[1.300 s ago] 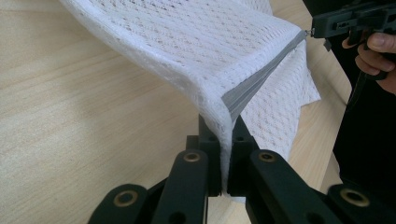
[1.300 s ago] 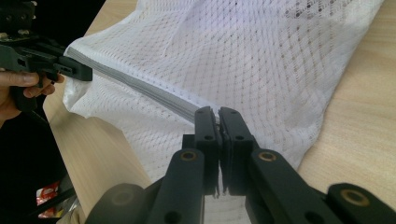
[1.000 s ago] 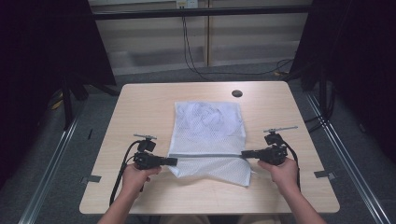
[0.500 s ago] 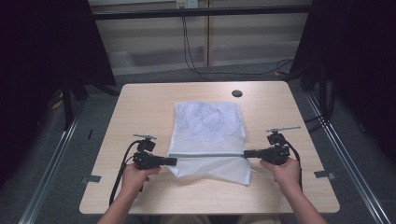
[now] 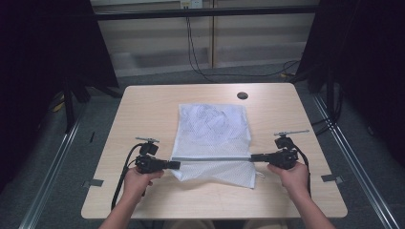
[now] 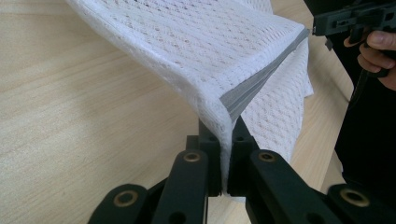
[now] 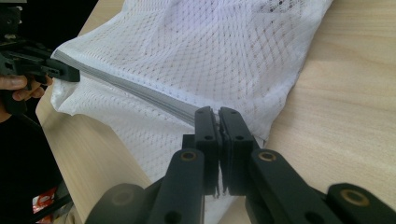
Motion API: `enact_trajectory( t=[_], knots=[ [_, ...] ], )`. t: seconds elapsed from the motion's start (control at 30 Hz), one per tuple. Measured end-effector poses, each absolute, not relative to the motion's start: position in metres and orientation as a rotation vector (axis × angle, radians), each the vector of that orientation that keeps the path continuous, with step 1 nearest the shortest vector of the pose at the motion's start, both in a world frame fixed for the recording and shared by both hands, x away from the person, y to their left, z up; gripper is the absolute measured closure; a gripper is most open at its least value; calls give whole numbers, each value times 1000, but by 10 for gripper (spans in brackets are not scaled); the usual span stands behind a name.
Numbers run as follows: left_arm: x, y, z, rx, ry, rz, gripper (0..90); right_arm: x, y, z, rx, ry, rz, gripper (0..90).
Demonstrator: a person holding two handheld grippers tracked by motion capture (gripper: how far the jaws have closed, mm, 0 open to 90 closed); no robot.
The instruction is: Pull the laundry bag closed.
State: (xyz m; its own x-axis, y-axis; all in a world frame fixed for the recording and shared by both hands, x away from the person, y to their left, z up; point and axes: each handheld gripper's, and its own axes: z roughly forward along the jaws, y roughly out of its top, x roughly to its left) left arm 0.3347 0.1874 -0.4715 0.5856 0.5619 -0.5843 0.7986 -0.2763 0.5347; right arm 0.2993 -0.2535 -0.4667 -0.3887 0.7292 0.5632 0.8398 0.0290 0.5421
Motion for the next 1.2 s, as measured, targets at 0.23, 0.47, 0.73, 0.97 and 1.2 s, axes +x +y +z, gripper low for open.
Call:
enact_trajectory(
  t=[0.23,0.47,0.73,0.97,1.2],
  knots=[
    [335,190,-471,1967,1082,-355,885,298,-260,-467,-1677,-2142,-1312,870],
    [334,189,-471,1965,1085,-345,885,297,-260,-466,-1683,-2142,-1305,870],
    [332,190,-468,1970,1064,-324,826,295,-256,-465,-1666,-2183,-1308,865],
    [327,193,-464,1979,1033,-223,518,294,-255,-464,-1684,-2222,-1320,814],
    [324,195,-463,2001,976,-84,261,293,-254,-463,-1710,-2278,-1312,662]
  ],
)
